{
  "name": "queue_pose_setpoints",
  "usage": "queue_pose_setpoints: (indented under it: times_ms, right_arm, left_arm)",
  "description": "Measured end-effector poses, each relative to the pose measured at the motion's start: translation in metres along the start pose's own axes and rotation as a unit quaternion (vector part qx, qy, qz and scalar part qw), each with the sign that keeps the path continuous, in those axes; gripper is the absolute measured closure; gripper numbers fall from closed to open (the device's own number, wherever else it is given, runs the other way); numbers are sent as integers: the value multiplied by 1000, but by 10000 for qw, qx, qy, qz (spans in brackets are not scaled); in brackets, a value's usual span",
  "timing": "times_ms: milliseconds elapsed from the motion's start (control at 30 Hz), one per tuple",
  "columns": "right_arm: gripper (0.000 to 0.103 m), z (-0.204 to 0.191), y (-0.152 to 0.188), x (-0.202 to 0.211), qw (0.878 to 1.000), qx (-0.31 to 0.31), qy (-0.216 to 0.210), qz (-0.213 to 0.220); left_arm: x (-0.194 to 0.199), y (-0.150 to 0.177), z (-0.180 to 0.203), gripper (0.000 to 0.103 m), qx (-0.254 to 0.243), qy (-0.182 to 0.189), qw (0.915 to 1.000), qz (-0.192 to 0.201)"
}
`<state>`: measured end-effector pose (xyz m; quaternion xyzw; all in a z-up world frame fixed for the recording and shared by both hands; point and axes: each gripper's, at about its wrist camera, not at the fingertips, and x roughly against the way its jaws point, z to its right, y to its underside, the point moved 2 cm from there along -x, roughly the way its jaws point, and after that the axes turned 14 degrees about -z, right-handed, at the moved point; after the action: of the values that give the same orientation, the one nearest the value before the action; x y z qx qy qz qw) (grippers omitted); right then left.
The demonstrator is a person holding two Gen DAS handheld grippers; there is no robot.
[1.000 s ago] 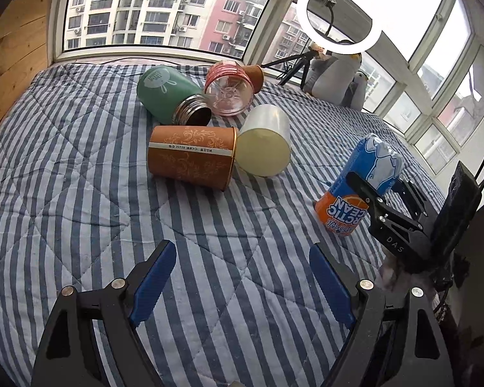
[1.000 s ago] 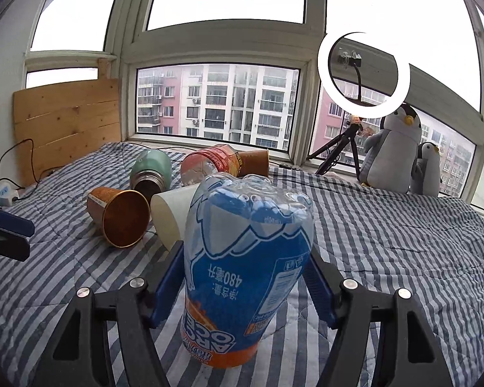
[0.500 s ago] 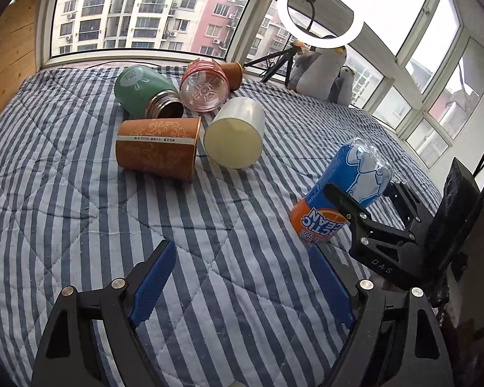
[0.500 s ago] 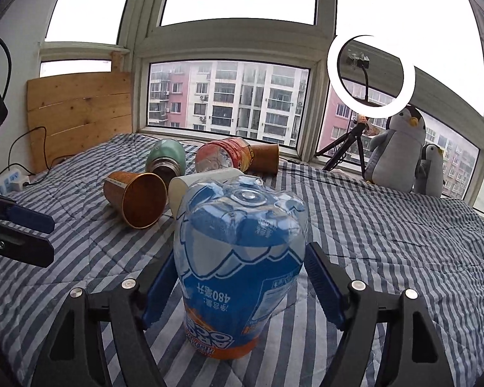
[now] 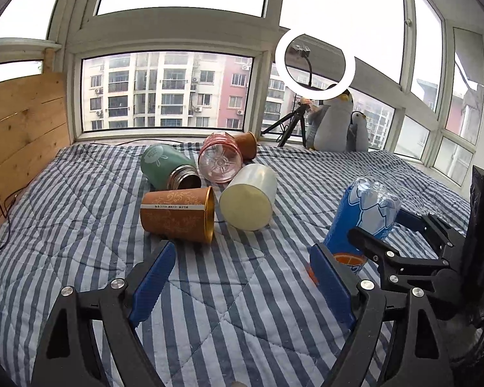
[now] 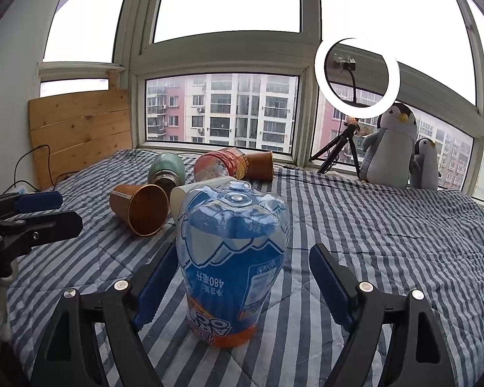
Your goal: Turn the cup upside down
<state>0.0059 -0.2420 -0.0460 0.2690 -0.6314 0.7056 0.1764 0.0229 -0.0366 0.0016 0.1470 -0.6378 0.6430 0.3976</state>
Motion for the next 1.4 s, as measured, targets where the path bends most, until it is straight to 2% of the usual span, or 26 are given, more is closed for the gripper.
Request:
queue_pose_setpoints:
  times_ms: [67,100,333,400,500,700,800,900,1033,1200,1400]
  right_arm:
    - [31,-2,-2,-3,10000,16,36,-28]
    - [39,-2,-4,-3,10000,7,14,-26]
    - [40,4,-27,-3,9996,-45,178,233]
    - [40,11,-40,-11,9996,-168,91,224]
    - [40,14,-51,-24,9993,-170,227,244]
    - [39,16,-44,-51,9997,-178,162,-89]
    - [39,17,-42,-46,9997,-212,142,-33]
    - [38,15,-39,-42,9996,-190,195,-50]
    - [27,16,-34,-29,9994,-272,202,111]
    - [23,17,-26,-10,9985,-272,306,353]
    - [22,23,-17,6,9964,-459,314,633]
  left_arm:
    - [-3,1,2,15,-5,42,10000,-86]
    - [-3,1,2,15,11,43,9999,-110]
    - [1,-1,-5,15,59,38,9999,-141]
    - [1,-3,-6,15,45,92,9998,-189]
    - [2,-3,-3,15,-62,17,9998,-196]
    - [-9,-5,-1,15,-211,-80,9993,-291]
    - [-18,-7,-2,15,-147,-42,9994,-318]
    - [-22,-9,-1,15,-59,-82,9999,-135]
    - [-23,-12,1,10,210,-86,9992,341]
    - [-14,-13,11,6,44,-626,9913,1154]
    - [-11,-7,24,1,-227,-856,9861,1403]
